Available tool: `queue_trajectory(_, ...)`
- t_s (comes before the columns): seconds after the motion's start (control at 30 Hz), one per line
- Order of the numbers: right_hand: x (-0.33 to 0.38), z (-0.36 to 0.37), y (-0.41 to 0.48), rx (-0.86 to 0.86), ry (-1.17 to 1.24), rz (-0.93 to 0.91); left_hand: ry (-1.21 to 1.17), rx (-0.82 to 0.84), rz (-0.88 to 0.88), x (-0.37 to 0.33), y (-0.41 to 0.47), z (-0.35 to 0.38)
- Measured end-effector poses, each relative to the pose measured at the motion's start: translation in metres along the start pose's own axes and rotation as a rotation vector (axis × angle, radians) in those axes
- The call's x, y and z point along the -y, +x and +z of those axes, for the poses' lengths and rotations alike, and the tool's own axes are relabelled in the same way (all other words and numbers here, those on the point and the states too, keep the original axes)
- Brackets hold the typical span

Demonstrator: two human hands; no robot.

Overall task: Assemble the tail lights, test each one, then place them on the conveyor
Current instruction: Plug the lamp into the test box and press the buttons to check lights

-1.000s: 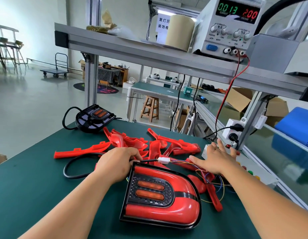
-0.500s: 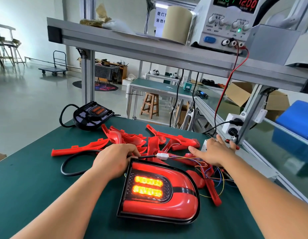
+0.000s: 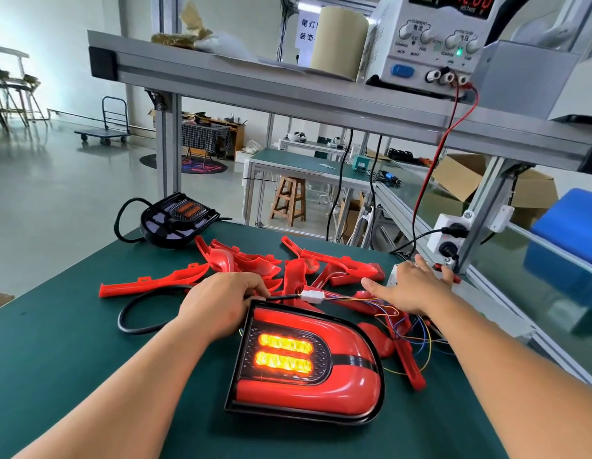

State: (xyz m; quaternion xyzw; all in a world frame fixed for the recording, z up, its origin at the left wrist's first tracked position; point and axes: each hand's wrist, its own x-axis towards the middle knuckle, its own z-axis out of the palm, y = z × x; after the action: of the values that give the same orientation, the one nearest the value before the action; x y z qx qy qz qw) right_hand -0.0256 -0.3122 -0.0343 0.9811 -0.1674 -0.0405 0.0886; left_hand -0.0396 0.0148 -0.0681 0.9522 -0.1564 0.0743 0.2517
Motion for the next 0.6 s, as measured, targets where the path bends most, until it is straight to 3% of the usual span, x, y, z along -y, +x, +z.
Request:
queue_trajectory(0.47,0.0004,0.0058,-0.0002,-0.016,0.054,-0.016,0.018,-0.010,0.005,0.0004,0.0006,0.0009)
queue_trajectory(0.6,0.0058,0.0056,-0.0042,-0.166,0.186,-0.104,-0.009,-0.031,0.014,0.0014,0.0023,0.0024)
